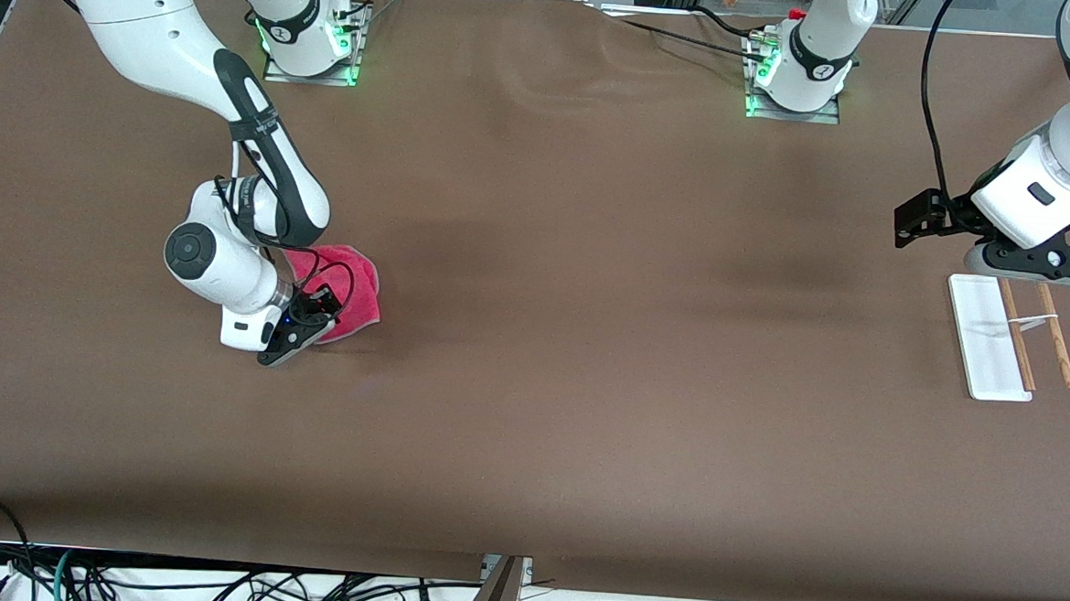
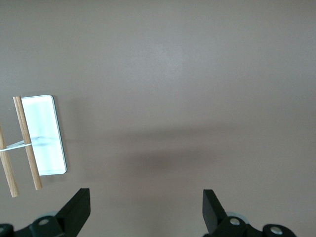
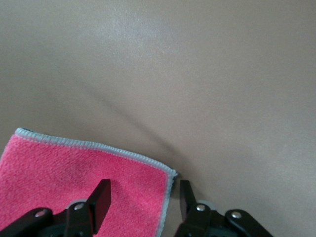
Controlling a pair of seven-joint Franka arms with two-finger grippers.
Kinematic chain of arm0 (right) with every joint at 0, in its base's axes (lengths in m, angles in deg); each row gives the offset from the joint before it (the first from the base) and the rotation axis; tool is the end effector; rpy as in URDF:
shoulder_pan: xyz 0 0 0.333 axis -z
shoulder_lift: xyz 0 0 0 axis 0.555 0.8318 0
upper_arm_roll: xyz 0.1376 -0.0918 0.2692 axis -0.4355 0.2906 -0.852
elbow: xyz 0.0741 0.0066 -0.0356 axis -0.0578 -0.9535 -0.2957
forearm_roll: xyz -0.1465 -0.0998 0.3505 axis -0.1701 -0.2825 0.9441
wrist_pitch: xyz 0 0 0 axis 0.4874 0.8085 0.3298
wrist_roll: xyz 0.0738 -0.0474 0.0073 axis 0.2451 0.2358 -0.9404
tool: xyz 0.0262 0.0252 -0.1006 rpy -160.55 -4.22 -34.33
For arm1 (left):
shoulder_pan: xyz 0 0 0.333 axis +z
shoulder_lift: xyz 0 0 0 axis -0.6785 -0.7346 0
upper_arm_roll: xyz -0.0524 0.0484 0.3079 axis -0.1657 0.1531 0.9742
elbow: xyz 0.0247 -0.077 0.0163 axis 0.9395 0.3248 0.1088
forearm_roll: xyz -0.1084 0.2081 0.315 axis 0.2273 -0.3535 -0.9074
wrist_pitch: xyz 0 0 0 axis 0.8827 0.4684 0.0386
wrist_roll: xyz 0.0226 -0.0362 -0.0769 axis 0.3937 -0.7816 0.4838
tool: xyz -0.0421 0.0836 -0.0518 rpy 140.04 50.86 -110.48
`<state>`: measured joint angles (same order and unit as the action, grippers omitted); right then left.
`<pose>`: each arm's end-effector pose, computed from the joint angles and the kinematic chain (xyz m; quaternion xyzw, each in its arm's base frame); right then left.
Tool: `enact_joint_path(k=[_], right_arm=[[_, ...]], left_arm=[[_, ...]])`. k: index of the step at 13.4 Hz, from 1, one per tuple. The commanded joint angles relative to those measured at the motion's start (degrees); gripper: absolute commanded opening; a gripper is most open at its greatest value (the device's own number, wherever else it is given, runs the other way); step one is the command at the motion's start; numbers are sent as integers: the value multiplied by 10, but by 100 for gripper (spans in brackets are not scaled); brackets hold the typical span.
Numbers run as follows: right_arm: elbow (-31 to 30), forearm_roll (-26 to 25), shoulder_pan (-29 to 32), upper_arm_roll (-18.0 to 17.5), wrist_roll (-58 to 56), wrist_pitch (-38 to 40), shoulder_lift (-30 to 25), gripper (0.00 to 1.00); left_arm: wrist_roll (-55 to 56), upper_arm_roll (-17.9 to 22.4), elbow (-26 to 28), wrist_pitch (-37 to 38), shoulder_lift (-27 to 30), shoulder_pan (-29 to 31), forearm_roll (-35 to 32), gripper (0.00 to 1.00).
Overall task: Pass towel and hang on rack
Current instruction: 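Close the right gripper on the pink towel's edge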
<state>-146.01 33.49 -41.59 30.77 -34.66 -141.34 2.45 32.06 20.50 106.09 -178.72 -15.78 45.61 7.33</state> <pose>0.6159 0.1221 0.1815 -0.9443 -0.3242 -0.0273 0.0490 0.5678 -0.0480 0.5738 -0.9989 0.0323 0.0272 0.0192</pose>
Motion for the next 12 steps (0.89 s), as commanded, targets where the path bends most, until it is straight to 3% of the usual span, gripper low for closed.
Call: enact_joint_path(k=[1,5,8,12], right_arm=[[18,18,4,-3,-19,-4,14,59],[18,23,5,-3,-18,-3,14,33],[20,39,5,-3,-17,1,14,0],[62,68,3,-3,-12,72,9,0]], left_arm=[[-10,-1,-8,5,-2,0,-12,100],[-9,-1,-8,6,-2,0,-12,100],[-9,-1,-9,6,-2,0,-12,100],[-8,-2,-9,6,-2,-2,-12,100]])
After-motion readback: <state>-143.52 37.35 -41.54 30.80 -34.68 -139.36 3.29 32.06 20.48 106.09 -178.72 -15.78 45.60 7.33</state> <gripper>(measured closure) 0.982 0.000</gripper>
